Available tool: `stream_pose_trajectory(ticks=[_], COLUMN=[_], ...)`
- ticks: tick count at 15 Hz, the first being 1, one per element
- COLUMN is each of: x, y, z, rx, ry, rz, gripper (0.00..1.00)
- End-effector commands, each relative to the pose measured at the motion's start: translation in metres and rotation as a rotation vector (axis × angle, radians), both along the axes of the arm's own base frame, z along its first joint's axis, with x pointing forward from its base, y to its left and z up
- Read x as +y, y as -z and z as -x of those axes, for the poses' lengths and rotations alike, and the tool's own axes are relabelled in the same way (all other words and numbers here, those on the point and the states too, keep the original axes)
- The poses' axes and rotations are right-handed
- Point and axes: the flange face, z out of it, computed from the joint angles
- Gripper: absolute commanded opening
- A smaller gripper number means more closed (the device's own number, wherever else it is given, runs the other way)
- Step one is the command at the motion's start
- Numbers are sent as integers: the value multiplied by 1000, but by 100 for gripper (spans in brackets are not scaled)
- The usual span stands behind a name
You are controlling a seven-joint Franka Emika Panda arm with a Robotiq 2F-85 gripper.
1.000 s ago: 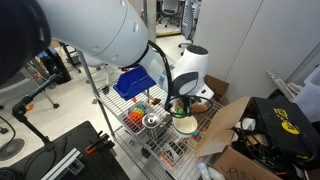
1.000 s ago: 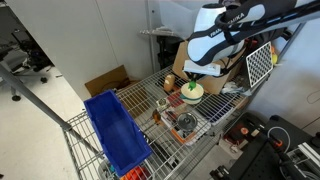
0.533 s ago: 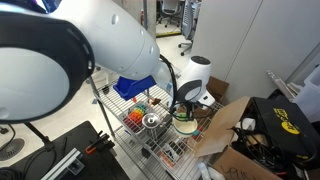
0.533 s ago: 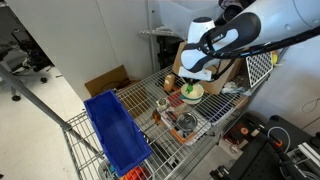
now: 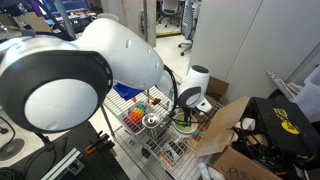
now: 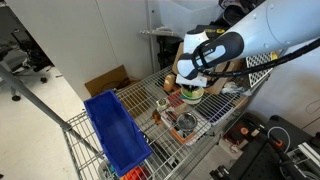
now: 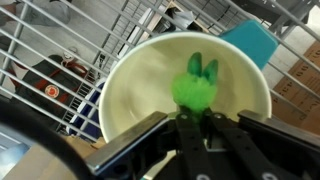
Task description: Pick up the green toy and put it in the bowl.
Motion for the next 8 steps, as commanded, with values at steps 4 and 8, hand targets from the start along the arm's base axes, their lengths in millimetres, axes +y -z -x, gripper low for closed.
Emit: stream_pose_trajectory(ticks=[4,8], x=[2,3], y=[-18,-43], z=[-10,-5], rx=[-10,-22], ry=[12,10], rz=[4,-32], gripper=[59,88])
